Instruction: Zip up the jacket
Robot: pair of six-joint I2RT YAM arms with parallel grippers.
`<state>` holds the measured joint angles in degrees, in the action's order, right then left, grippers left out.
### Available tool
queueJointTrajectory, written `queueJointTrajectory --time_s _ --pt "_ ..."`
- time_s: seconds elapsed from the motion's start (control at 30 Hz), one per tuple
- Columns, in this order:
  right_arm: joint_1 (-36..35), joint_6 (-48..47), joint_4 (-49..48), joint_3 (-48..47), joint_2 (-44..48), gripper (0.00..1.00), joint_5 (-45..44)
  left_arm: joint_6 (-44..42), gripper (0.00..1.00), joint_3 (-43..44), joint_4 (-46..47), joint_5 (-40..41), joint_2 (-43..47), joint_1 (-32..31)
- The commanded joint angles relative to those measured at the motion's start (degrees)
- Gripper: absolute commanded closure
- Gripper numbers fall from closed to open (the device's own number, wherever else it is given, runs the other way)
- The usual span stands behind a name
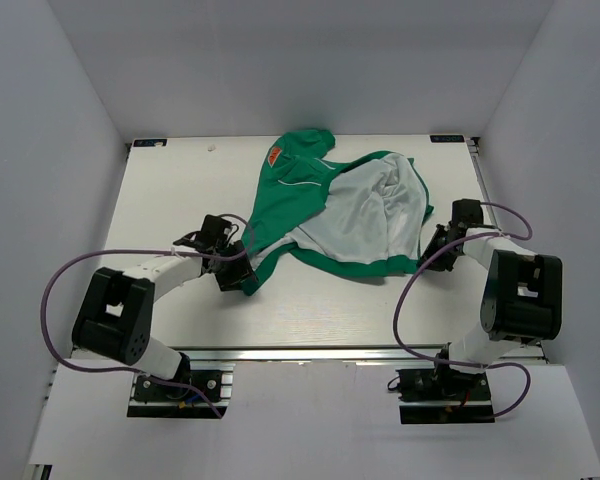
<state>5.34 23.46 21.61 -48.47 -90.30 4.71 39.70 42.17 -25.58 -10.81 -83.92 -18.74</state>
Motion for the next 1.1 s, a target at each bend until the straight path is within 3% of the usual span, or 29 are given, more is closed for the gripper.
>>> queueJointTrajectory --time_s 0.0,0.03,0.07,0.1,0.13,0.4,0.57,0.63,0.77,0.93,1.07 --pt "-0.16 0.80 -3.76 2.76 -2.86 0.78 4.69 -0.15 0.46 -0.52 4.31 -0.88 -3.79 -0.59" --pt "-0.07 0.79 -3.68 2.76 -2.78 0.93 4.35 -0.07 0.58 0.01 4.05 -0.71 -4.32 -0.68" --pt "-0.07 0.79 -2.89 2.68 -2.34 0.98 3.82 -0.06 0.71 0.54 3.70 -0.62 -4.84 -0.59" --pt "-0.07 0.62 -2.10 2.42 -1.90 1.00 2.95 -0.33 0.99 1.85 2.65 -0.79 -5.02 -0.59" --pt "-0.16 0.44 -1.40 1.89 -1.29 1.00 1.28 -0.68 1.00 2.64 1.69 -1.23 -4.94 -0.59" --pt "-0.07 1.15 14.41 -3.03 13.73 1.00 -14.36 -4.63 1.00 15.55 -17.38 -1.32 4.64 -0.68" --pt "-0.07 0.01 21.45 -7.95 24.37 1.00 -17.89 -6.82 1.00 22.76 -28.71 -2.90 5.09 -0.68" --pt "0.02 0.00 25.75 -11.01 26.66 1.00 -20.87 -7.88 1.00 28.56 -35.80 1.21 3.33 -0.68" --pt "0.28 -1.40 32.70 -18.31 27.99 1.00 -26.58 -8.50 1.00 32.62 -39.28 3.25 2.01 -0.59" --pt "1.42 -2.02 39.56 -25.80 26.76 1.00 -33.36 -9.81 1.00 29.39 -38.23 -4.29 0.07 -0.59" --pt "1.42 -4.30 37.90 -22.90 26.05 1.00 -28.19 -12.28 0.78 26.74 -35.86 -8.43 -0.11 -0.59"
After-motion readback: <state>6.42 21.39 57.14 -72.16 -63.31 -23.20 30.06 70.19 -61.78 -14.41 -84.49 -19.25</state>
